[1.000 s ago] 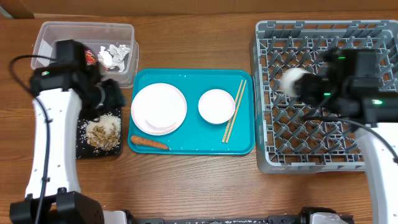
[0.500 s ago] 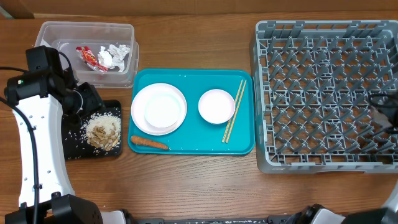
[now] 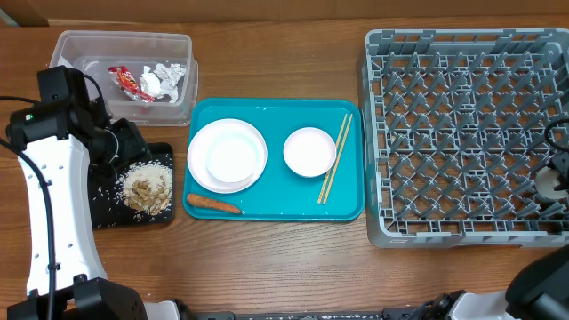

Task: Sort waste into correct bins and load items into the dishwasher
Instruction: 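Place the cup in the dish rack with right gripper and withdraw, then reach right gripper to the small white bowl and grasp it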

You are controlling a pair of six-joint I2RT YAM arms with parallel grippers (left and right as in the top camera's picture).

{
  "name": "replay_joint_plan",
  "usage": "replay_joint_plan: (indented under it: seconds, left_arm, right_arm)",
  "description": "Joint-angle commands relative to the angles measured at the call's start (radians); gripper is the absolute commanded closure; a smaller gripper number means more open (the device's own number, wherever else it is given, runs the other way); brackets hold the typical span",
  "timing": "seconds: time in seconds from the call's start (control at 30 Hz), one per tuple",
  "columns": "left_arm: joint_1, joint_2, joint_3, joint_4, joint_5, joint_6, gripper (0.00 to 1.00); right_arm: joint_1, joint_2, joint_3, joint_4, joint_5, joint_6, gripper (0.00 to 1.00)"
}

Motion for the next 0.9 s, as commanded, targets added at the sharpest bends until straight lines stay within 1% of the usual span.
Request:
replay_joint_plan:
  seconds: [0.0,0.03,0.07,0.1,0.23,0.33,0.37,0.43,0.5,0.6,0.67,0.73,0.77,0.87]
  left_arm:
    - [-0.002,-0.023,0.017,-0.003,-0.013,-0.021,0.39]
    - [-0.002,-0.023,0.017,-0.004,-0.013,-0.021,0.39]
    - [-0.002,-0.023,0.017,-0.004,-0.013,-0.021,0.39]
    - [-0.002,-0.023,0.017,-0.004,-0.013,-0.021,0.38]
    - [-0.002,-0.023,0.017,-0.009,-0.014,-0.02,0.37]
    - [-0.002,-0.023,0.017,-0.011,-0.014,-0.02,0.34]
    - [-0.002,-0.023,0.017,-0.01,-0.014,-0.02,0.33]
    - [-0.002,-0.023,0.017,-0.01,-0.014,-0.02,0.3]
    - [-0.002,-0.023,0.017,-0.011,-0.013,-0.021,0.3]
    - [-0.002,-0.023,0.017,-0.01,-0.014,-0.021,0.29]
    - [-0.002,-0.023,0.017,-0.01,-0.014,-0.021,0.28]
    - [-0.002,-0.023,0.017,-0.01,-0.014,-0.021,0.27]
    - [-0.002,-0.023,0.017,-0.01,-0.014,-0.021,0.27]
    - [-0.002,-0.023,0.017,-0.01,-0.014,-0.02,0.26]
  right_arm:
    - [-0.004,0.012,0.016,0.006,-0.026,0.013,0.22]
    - [-0.004,0.012,0.016,0.013,-0.041,0.013,0.1]
    - [-0.004,0.012,0.017,0.021,-0.06,0.013,0.05]
    - [-0.004,0.012,0.017,0.025,-0.084,0.013,0.03]
    - [-0.004,0.003,0.023,0.032,-0.192,0.013,0.02]
    - [0.01,-0.037,0.058,0.024,-0.323,-0.022,0.06]
    - [0.022,-0.056,0.076,0.02,-0.369,-0.046,0.08]
    - [0.058,-0.092,0.111,0.006,-0.423,-0.082,0.08]
    - [0.106,-0.13,0.138,-0.006,-0.45,-0.095,0.08]
    - [0.233,-0.194,0.15,-0.003,-0.47,-0.148,0.08]
    - [0.358,-0.221,0.15,-0.005,-0.47,-0.151,0.08]
    - [0.474,-0.224,0.15,-0.006,-0.47,-0.151,0.08]
    - [0.559,-0.219,0.148,-0.005,-0.47,-0.151,0.08]
    - [0.753,-0.188,0.148,0.007,-0.437,-0.146,0.09]
